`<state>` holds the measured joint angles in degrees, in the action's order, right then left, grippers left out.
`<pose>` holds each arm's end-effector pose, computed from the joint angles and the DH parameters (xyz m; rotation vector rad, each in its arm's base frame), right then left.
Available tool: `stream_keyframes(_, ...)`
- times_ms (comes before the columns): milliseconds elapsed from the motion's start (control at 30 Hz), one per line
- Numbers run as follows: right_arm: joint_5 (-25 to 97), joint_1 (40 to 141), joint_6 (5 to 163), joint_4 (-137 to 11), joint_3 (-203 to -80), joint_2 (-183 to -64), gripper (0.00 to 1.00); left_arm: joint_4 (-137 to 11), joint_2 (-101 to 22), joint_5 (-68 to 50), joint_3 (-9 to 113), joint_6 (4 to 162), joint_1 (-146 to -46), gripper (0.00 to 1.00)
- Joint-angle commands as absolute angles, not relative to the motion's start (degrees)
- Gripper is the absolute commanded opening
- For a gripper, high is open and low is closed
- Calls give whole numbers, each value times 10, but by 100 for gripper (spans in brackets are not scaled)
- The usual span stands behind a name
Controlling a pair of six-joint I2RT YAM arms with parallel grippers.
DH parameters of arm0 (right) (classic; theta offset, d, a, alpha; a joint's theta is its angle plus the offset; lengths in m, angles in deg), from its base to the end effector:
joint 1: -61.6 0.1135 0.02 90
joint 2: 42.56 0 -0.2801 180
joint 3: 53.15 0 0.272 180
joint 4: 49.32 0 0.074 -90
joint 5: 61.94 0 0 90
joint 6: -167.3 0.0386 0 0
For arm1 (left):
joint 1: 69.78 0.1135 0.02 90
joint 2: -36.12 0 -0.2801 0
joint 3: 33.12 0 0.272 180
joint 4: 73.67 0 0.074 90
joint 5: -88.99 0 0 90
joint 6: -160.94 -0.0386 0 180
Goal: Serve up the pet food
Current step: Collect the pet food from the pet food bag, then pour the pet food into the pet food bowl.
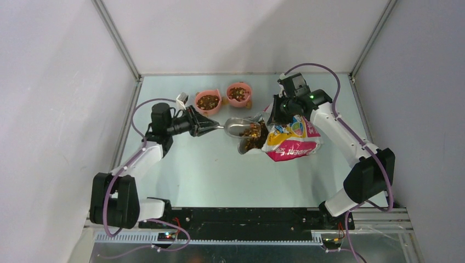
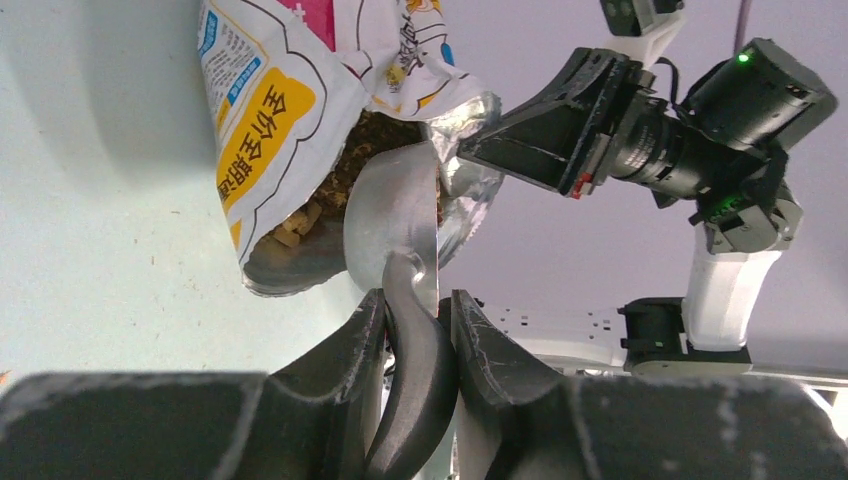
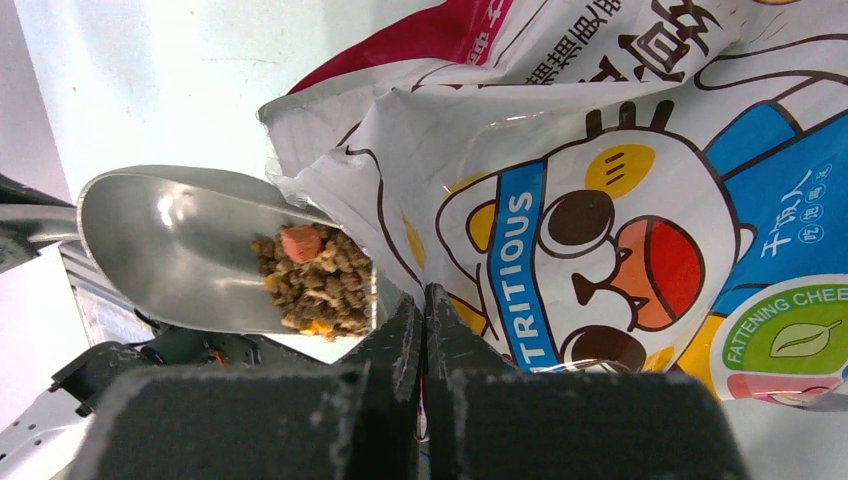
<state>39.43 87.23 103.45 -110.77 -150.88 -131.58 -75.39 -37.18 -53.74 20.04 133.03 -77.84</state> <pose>0.3139 0.1590 0.3457 -0.0747 2.5744 0.6094 0.2801 -0.0707 0.2574 -0.2729 2.1150 -1.6466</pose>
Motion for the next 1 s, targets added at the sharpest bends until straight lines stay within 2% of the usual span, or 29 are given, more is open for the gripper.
stream_keyframes(0,359,856,1041,-1052,-1542,-1321,0,-783,-334,-585,222,1352,-754,0)
stream_keyframes(300,357,838,1039,-1022,-1517,-1331,0,-653,-323,-611,324,1286,-720,0)
stream_keyframes(467,359,826,1043,-1005,-1488,-1326,0,-668,-348,-588,370,1313,-701,0)
stream_keyframes(633,362,818,1043,-1000,-1480,-1328,0,-781,-397,-563,381,1396,-700,0)
stream_keyframes(967,375,802,1036,-988,-1478,-1331,0,-764,-521,-457,471,1358,-700,0)
